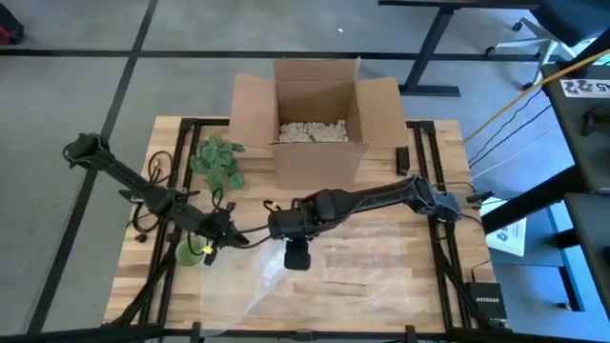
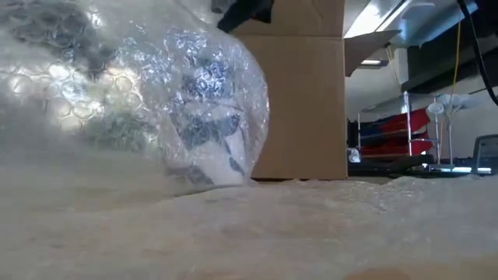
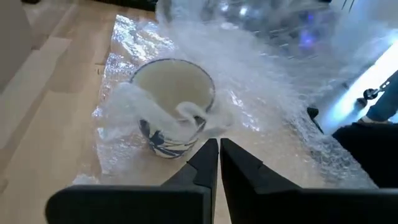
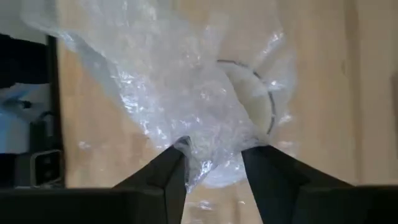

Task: Wrap mug
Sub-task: Wrap the blue mug in bubble wrap

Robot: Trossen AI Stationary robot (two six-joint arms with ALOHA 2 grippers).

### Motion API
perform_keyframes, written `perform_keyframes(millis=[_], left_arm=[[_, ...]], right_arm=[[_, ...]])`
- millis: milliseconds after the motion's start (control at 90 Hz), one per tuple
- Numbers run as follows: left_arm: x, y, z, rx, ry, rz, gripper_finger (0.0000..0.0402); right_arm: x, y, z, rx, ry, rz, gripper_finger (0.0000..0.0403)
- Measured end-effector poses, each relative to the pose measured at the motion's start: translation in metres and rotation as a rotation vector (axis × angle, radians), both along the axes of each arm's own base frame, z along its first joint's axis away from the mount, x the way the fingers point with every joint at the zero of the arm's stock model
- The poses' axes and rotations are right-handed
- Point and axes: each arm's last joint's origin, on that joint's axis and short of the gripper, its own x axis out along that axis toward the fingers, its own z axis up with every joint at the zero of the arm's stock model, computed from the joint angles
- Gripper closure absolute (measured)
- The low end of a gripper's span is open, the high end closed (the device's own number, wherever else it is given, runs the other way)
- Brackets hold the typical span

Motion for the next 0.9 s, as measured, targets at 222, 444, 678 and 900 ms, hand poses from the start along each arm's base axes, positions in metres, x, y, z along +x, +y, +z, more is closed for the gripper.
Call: perform_keyframes(millis=[222, 444, 678, 900], left_arm=[[0.001, 0.0, 0.002, -0.011, -0.019, 0.0, 0.0401], [0.006, 0.003, 0.013, -0.059, -0.127, 0.05, 0.0402], [0.013, -0.001, 0.024, -0.037, -0.167, 0.0, 0.0402], [0.039, -0.016, 0.017, -0.002, -0.123, -0.054, 0.0402]], right_arm=[[-0.004, -0.004, -0.013, -0.01, 0.088, -0.013, 0.027], [0.0, -0.004, -0.014, -0.015, 0.054, -0.02, 0.027], [0.006, -0.003, -0.012, -0.036, -0.017, -0.035, 0.027], [0.006, -0.005, -0.012, -0.056, -0.027, -0.048, 0.027]])
